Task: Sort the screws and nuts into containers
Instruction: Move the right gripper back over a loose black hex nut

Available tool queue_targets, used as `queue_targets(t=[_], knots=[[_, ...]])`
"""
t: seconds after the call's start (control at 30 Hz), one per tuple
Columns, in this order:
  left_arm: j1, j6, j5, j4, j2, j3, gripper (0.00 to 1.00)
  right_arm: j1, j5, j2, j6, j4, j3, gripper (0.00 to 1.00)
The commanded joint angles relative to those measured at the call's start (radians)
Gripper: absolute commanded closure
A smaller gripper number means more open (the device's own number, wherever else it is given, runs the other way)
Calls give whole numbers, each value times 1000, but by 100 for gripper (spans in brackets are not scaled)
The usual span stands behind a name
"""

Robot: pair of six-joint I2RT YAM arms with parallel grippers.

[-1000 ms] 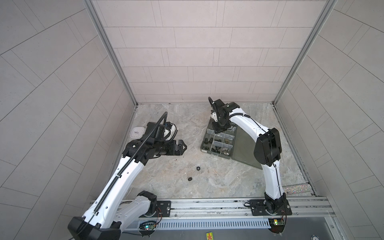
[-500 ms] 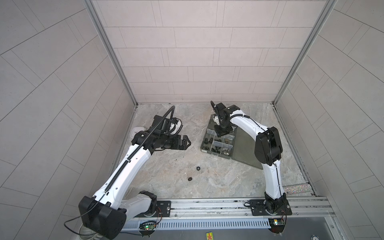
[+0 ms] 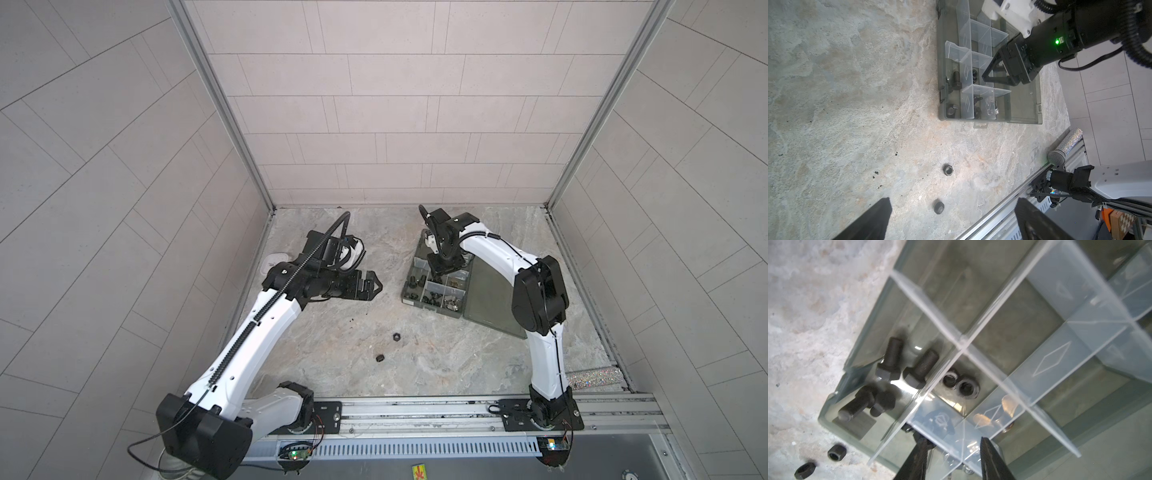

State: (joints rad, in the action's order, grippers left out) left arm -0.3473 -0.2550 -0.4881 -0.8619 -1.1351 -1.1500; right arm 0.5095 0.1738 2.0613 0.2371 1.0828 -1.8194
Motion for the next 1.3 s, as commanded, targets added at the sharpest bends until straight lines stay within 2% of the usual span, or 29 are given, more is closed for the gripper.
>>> queue_targets(t=[0.0, 0.2, 0.37, 0.5, 0.7, 0.97, 1.27], knots=[[-3, -11, 29, -51, 76, 37, 0, 114, 7, -98, 13, 19, 45, 57], [-3, -91, 88, -135, 229, 118, 0, 286, 48, -159, 76, -53, 168, 59], [-3, -176, 126, -187, 335, 136, 0, 354, 103, -202, 105, -124, 287, 59], [-2, -184, 168, -249, 402, 122, 0, 381, 122, -195, 109, -187, 372, 59], [-3, -193, 158, -272, 477, 117, 0, 406, 125, -162, 150, -276, 422, 59], [-4, -174, 107, -273, 543, 141, 0, 455, 77, -76, 177, -325, 403, 59], [-3, -107, 89, -304, 577, 135, 0, 463, 16, -12, 185, -323, 354, 59]])
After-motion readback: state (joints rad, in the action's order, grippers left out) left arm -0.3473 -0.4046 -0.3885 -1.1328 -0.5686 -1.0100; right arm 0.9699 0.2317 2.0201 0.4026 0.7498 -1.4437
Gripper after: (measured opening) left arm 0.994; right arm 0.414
